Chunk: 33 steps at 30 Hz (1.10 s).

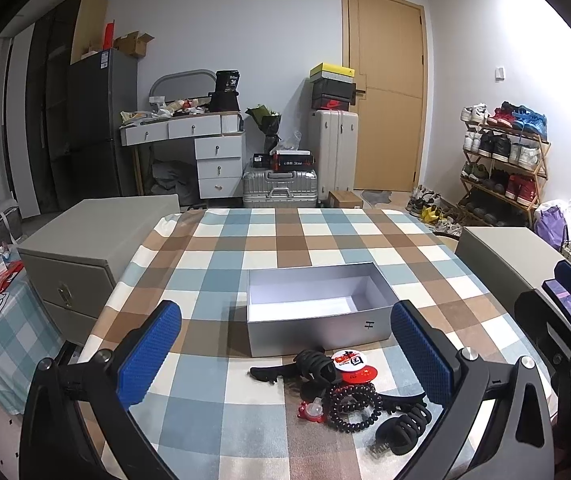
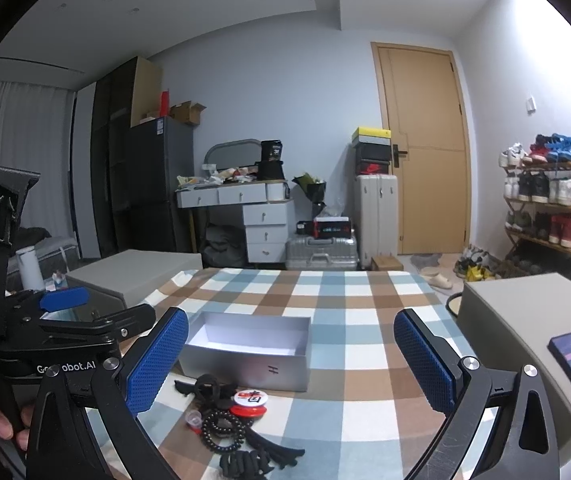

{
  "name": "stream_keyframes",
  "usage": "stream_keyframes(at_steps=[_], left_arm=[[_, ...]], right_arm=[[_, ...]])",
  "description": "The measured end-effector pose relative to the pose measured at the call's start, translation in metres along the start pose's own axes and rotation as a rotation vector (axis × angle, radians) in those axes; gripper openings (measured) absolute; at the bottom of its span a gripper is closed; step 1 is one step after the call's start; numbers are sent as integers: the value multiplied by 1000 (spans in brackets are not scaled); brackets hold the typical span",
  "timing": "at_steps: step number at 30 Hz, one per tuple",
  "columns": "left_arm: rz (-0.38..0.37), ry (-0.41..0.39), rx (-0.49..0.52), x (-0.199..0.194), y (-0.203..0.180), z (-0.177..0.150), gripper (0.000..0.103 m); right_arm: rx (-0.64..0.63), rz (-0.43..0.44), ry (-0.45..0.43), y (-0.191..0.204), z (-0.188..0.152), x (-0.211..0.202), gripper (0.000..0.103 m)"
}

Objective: Organize jewelry

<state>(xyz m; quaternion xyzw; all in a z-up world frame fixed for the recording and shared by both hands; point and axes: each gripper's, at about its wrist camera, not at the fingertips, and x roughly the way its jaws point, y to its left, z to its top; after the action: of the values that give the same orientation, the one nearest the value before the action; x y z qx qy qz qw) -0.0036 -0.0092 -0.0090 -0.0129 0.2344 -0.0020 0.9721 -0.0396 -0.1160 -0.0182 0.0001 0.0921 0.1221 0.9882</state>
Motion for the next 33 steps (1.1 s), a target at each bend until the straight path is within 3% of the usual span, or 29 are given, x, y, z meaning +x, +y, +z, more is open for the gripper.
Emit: stream_keyframes(at_steps=[33], left_arm=[[14, 17, -6, 3, 3, -3, 102]], right_arm=[[6, 7, 10, -3, -3, 0, 103]])
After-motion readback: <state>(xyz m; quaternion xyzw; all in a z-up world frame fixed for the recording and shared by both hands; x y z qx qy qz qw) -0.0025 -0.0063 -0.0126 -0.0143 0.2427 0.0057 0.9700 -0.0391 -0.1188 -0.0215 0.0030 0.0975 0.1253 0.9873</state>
